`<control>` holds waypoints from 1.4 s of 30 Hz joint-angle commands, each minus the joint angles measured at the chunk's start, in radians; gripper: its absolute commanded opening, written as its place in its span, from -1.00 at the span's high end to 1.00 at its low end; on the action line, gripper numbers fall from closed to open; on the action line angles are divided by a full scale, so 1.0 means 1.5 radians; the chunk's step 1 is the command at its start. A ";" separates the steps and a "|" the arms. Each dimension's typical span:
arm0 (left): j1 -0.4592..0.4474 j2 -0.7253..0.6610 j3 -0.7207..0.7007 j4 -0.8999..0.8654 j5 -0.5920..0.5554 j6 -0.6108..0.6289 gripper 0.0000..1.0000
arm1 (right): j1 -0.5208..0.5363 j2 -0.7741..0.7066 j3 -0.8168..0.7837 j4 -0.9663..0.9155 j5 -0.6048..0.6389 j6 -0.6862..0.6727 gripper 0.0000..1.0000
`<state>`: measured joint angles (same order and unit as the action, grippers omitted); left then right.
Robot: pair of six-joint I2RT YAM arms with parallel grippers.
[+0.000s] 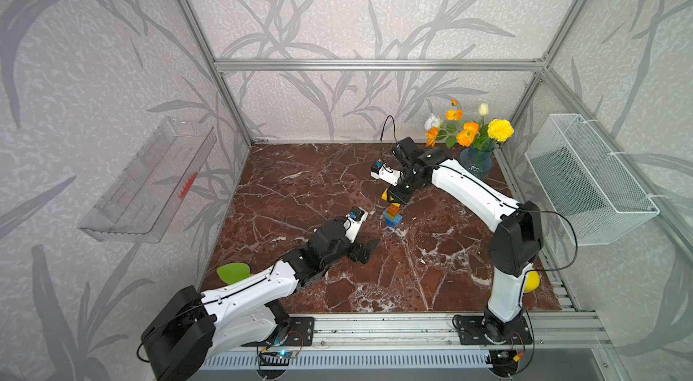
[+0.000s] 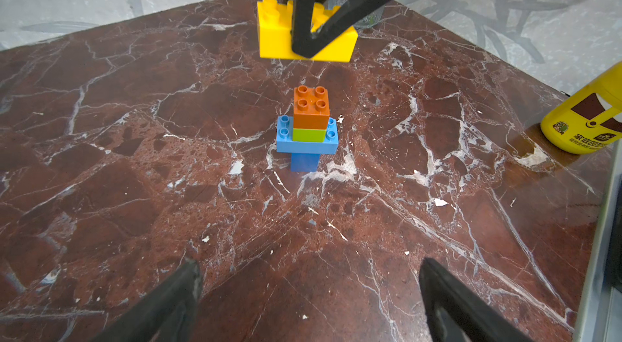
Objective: Assemble the letter f with lego
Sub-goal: Assemble the lego brick with the lego brick.
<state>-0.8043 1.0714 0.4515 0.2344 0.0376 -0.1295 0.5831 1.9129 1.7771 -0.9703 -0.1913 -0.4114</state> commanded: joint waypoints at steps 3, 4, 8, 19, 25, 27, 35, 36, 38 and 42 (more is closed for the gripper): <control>-0.009 -0.030 -0.023 0.038 -0.028 0.013 -0.99 | 0.001 0.015 -0.002 -0.007 -0.002 -0.017 0.58; -0.009 -0.034 -0.024 0.037 -0.030 0.013 -0.99 | 0.001 0.016 -0.002 -0.008 -0.002 -0.018 0.58; -0.012 -0.058 -0.030 0.035 -0.032 0.019 -0.99 | 0.004 0.025 -0.002 -0.011 -0.002 -0.024 0.58; -0.014 -0.093 -0.034 0.015 -0.059 0.016 -0.99 | 0.006 0.034 -0.004 -0.021 0.015 0.015 0.59; -0.014 -0.092 -0.033 0.013 -0.057 0.015 -0.99 | 0.006 0.024 -0.026 -0.014 0.025 0.036 0.60; -0.014 -0.091 -0.033 0.015 -0.055 0.015 -0.99 | 0.005 0.019 -0.036 -0.008 0.025 0.040 0.60; -0.015 -0.083 -0.033 0.018 -0.051 0.012 -0.99 | 0.007 0.016 -0.053 0.004 0.023 0.054 0.61; -0.015 -0.082 -0.033 0.017 -0.051 0.012 -0.99 | 0.007 0.016 -0.053 0.005 0.022 0.054 0.61; -0.014 -0.080 -0.033 0.019 -0.050 0.011 -0.99 | 0.007 0.016 -0.056 0.006 0.023 0.055 0.62; -0.016 -0.073 -0.031 0.022 -0.047 0.011 -0.99 | 0.007 0.016 -0.058 0.009 0.024 0.056 0.61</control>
<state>-0.8238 0.9558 0.4160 0.2558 -0.0330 -0.1226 0.5884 1.9553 1.7065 -0.9493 -0.1585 -0.3393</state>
